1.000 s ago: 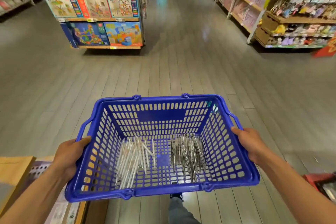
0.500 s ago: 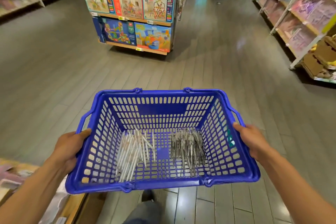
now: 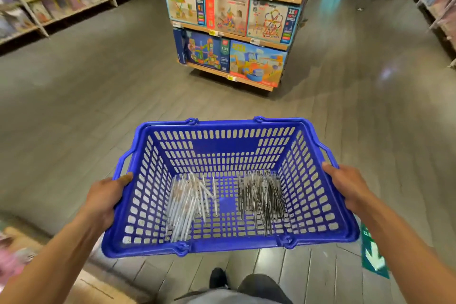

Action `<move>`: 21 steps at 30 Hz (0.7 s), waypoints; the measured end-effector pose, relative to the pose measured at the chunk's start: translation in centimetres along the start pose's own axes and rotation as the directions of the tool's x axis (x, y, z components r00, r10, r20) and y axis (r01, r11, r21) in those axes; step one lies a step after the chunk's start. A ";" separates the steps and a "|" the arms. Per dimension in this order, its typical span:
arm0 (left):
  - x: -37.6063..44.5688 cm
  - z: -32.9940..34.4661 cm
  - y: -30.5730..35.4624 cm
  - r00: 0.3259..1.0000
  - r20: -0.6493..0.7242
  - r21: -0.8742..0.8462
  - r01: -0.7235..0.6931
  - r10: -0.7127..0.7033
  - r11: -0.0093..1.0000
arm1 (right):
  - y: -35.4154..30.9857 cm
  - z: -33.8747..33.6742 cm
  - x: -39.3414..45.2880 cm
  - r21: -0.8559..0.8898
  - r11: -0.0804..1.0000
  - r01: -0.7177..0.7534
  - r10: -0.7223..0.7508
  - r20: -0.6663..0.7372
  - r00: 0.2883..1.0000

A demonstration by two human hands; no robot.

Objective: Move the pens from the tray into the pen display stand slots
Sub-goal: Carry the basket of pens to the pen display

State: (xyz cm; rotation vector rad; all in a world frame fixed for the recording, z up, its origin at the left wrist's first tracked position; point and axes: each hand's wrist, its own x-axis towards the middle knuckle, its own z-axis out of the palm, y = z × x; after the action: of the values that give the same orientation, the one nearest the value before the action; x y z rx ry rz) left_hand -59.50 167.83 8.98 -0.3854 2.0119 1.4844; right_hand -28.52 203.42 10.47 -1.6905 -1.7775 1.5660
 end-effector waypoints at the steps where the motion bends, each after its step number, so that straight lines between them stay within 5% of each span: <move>1: 1.0 0.0 1.2 1.000 -0.016 -0.009 -0.003 0.003 1.000 | -1.5 1.0 1.3 0.001 1.000 0.002 -0.002 0.016 1.000; 11: 11.9 -0.9 9.3 0.982 -0.186 -0.222 -0.023 -0.019 0.975 | -16.2 13.6 17.2 -0.093 0.993 0.070 -0.048 0.220 0.974; 21: 20.1 -5.0 13.6 0.890 -0.436 -0.419 -0.071 -0.132 0.905 | -33.2 31.6 27.6 -0.212 0.945 0.250 -0.112 0.508 0.854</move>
State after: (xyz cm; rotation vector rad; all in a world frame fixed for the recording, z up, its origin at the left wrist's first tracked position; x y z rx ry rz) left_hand -84.15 170.04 7.82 -1.0314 1.9825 1.9559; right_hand -80.09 217.73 10.56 -1.2284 -2.4202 1.8496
